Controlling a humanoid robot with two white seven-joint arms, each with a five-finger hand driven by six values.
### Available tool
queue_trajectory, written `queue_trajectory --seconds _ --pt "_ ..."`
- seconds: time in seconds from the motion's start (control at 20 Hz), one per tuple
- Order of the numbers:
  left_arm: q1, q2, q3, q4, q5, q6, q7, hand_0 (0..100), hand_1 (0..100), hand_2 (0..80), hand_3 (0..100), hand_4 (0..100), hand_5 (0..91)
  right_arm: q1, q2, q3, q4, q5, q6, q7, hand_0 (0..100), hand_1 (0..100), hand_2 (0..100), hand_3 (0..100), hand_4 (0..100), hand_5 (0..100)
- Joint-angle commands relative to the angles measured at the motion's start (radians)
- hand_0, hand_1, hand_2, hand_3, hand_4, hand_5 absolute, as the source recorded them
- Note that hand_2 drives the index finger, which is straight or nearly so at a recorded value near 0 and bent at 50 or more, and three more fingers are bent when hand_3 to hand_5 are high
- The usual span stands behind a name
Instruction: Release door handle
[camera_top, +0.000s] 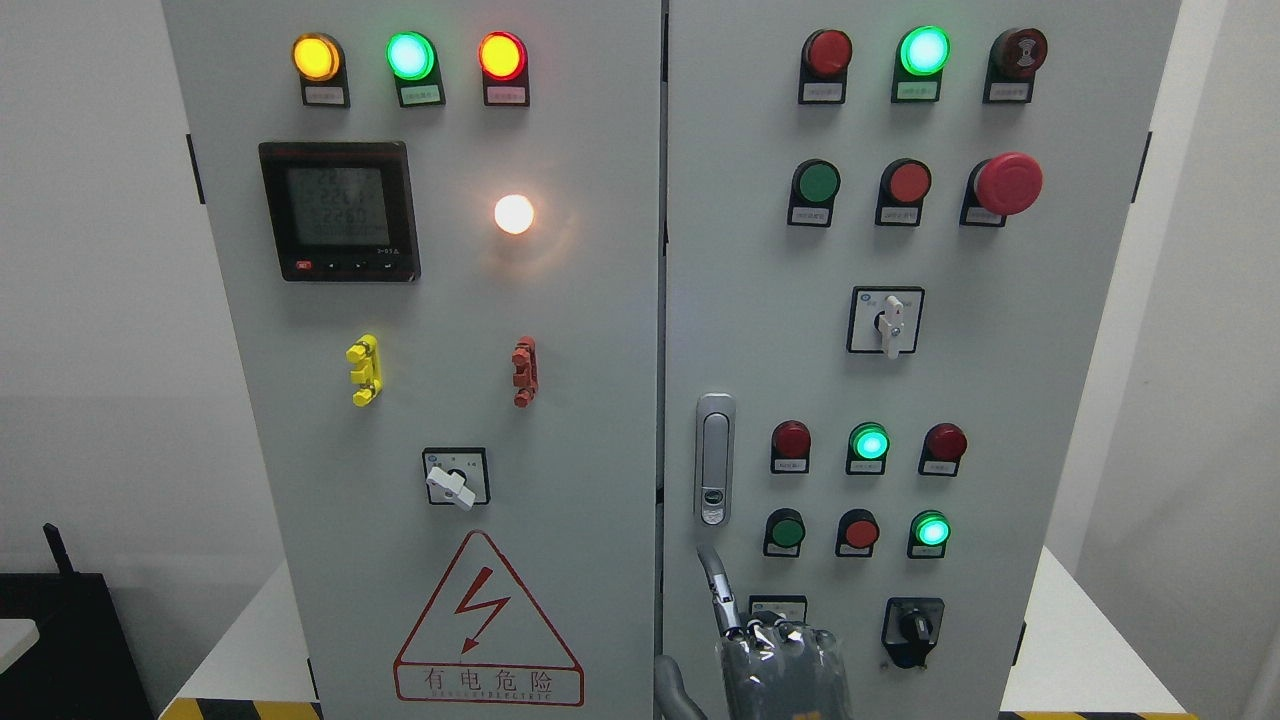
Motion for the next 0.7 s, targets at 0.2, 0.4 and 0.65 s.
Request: queue_trajectory --seconds 0.2,0.4,0.65 --pt "0.000 0.000 -0.012 -0.015 0.000 0.000 0.000 12 39 0.0 0 0 0.0 -0.045 0.002 -0.012 0.052 -0.007 0.021 0.004 39 36 0 100 100 99" --pt "0.000 0.000 -0.012 -0.015 0.000 0.000 0.000 12 39 0.0 0 0 0.0 -0.063 0.002 -0.018 0.064 -0.011 0.024 0.016 39 36 0 100 100 99" --pt "0.000 0.000 -0.012 -0.015 0.000 0.000 0.000 12 39 0.0 0 0 0.0 -0.086 0.002 -0.032 0.080 -0.012 0.024 0.019 39 36 0 100 100 99"
